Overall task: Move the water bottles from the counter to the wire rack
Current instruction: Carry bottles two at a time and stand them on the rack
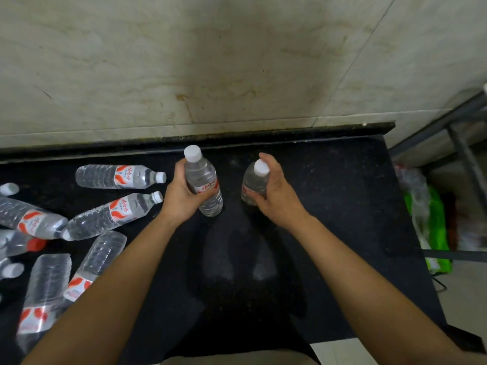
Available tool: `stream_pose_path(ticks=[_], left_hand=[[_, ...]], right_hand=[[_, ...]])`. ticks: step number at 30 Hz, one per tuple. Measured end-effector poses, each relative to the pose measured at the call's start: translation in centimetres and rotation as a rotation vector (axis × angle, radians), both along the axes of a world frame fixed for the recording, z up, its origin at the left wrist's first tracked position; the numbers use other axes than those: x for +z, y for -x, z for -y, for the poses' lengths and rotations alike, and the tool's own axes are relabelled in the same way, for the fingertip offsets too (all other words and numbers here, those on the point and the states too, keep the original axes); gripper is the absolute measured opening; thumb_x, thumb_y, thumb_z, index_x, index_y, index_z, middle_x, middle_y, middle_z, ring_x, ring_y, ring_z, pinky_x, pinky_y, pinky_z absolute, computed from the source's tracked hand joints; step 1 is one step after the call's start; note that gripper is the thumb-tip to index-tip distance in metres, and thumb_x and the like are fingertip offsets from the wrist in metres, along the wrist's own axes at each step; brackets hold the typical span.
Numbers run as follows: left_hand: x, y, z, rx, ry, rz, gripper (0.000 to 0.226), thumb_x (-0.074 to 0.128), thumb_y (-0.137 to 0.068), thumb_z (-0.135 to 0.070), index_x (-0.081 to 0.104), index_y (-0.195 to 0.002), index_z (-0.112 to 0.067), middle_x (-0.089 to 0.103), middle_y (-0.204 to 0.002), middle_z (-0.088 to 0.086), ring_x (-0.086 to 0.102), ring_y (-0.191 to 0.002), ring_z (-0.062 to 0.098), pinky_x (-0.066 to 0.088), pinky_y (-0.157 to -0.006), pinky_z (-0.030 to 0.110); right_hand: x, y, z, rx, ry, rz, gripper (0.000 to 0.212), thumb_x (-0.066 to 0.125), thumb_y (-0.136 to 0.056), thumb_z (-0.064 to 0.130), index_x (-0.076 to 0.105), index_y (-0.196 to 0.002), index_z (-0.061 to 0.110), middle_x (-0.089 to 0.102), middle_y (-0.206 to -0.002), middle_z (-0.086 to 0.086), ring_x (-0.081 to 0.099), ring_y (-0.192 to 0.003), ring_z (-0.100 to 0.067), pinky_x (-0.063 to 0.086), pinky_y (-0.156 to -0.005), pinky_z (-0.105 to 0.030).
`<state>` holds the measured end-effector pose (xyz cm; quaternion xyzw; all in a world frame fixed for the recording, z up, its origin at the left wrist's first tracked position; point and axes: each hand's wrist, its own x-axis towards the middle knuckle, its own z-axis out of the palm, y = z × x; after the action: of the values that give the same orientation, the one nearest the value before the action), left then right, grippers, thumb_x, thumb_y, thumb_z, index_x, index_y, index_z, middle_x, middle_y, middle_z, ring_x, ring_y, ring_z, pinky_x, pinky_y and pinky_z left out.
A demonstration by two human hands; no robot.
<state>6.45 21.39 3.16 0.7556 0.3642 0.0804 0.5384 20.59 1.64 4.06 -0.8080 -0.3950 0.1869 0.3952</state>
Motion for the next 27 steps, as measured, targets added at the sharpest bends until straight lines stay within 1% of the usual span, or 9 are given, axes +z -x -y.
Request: stream_pose_path(ticks=[3, 6, 9, 11, 14, 17, 20, 22, 27], left_hand=[[0.9, -0.6, 0.1, -0.039, 0.012, 0.002, 0.073, 0.082, -0.082, -0.026, 0.035, -0.139, -0.023, 0.060, -0.115, -0.012, 0.061, -0.104, 0.002, 0.048, -0.087, 0.020], [2.1, -1.1, 0.0, -0.089, 0.023, -0.006, 0.067, 0.079, -0.084, -0.024, 0.039, -0.138, -0.019, 0.057, -0.122, -0.003, 0.058, -0.111, 0.013, 0.049, -0.096, 0.030], [2.6, -1.3, 0.8, -0.141, -0.018, 0.007, 0.065, 0.082, -0.081, -0.030, 0.046, -0.135, -0.024, 0.060, -0.122, -0.006, 0.061, -0.110, 0.013, 0.051, -0.095, 0.034], [3.6, -2.2, 2.2, -0.174, 0.047, 0.048, 0.060, 0.082, -0.082, -0.031, 0.049, -0.132, -0.024, 0.064, -0.118, -0.008, 0.064, -0.104, 0.006, 0.053, -0.090, 0.030], [6.4, -5.0, 5.8, -0.250, 0.142, 0.111, 0.048, 0.077, -0.085, -0.033, 0.052, -0.124, -0.022, 0.067, -0.110, -0.010, 0.067, -0.093, 0.002, 0.058, -0.084, 0.033], [9.4, -7.9, 10.7, -0.432, 0.156, 0.201, 0.044, 0.075, -0.086, -0.032, 0.055, -0.124, -0.024, 0.069, -0.106, -0.014, 0.070, -0.089, -0.005, 0.060, -0.082, 0.030], [13.3, -9.6, 16.0, -0.610, 0.118, 0.292, 0.052, 0.077, -0.084, -0.033, 0.055, -0.131, -0.028, 0.069, -0.109, -0.016, 0.069, -0.096, -0.005, 0.057, -0.078, 0.019], [15.6, -10.1, 19.3, -0.689, 0.109, 0.351, 0.050, 0.079, -0.083, -0.032, 0.056, -0.128, -0.032, 0.072, -0.111, -0.014, 0.070, -0.102, 0.002, 0.059, -0.082, 0.022], [19.8, -11.1, 28.5, -0.768, 0.045, 0.523, 0.060, 0.083, -0.077, -0.038, 0.057, -0.131, -0.035, 0.072, -0.118, -0.014, 0.070, -0.106, 0.008, 0.058, -0.088, 0.032]], right_hand=[[0.7, -1.0, -0.3, -0.067, -0.003, -0.115, 0.094, 0.073, -0.091, 0.015, 0.008, -0.150, 0.046, 0.035, -0.151, -0.012, 0.048, -0.127, -0.016, 0.046, -0.104, -0.033], [2.3, -2.8, 0.5, -0.184, 0.007, -0.291, 0.106, 0.078, -0.087, 0.017, 0.002, -0.157, 0.041, 0.050, -0.142, -0.009, 0.056, -0.124, -0.025, 0.048, -0.104, -0.037], [4.2, -3.2, 4.3, -0.220, 0.098, -0.260, 0.114, 0.081, -0.085, 0.030, -0.007, -0.153, 0.056, 0.059, -0.140, -0.004, 0.061, -0.124, -0.026, 0.050, -0.103, -0.043], [5.1, -2.4, 7.5, -0.310, 0.084, -0.272, 0.109, 0.082, -0.083, 0.037, 0.001, -0.152, 0.059, 0.062, -0.138, -0.001, 0.061, -0.123, -0.019, 0.050, -0.104, -0.040], [6.4, -1.2, 11.5, -0.523, -0.104, -0.373, 0.087, 0.088, -0.074, 0.035, 0.034, -0.142, 0.039, 0.074, -0.113, 0.001, 0.072, -0.104, -0.012, 0.057, -0.096, -0.042], [9.4, -0.4, 14.4, -0.630, -0.316, -0.472, 0.055, 0.082, -0.082, 0.008, 0.052, -0.128, 0.017, 0.076, -0.103, -0.003, 0.075, -0.092, -0.010, 0.058, -0.085, -0.037], [13.4, 0.1, 17.9, -0.633, -0.425, -0.523, 0.057, 0.079, -0.084, 0.012, 0.056, -0.136, 0.018, 0.076, -0.116, -0.008, 0.073, -0.107, -0.021, 0.058, -0.092, -0.038], [16.2, 0.2, 21.1, -0.586, -0.465, -0.508, 0.059, 0.075, -0.086, 0.019, 0.055, -0.141, 0.023, 0.074, -0.124, -0.006, 0.070, -0.116, -0.024, 0.056, -0.097, -0.037], [20.9, 0.0, 30.3, -0.547, -0.561, -0.393, 0.051, 0.063, -0.095, 0.013, 0.051, -0.143, 0.025, 0.071, -0.128, 0.000, 0.067, -0.120, -0.019, 0.055, -0.096, -0.031]])
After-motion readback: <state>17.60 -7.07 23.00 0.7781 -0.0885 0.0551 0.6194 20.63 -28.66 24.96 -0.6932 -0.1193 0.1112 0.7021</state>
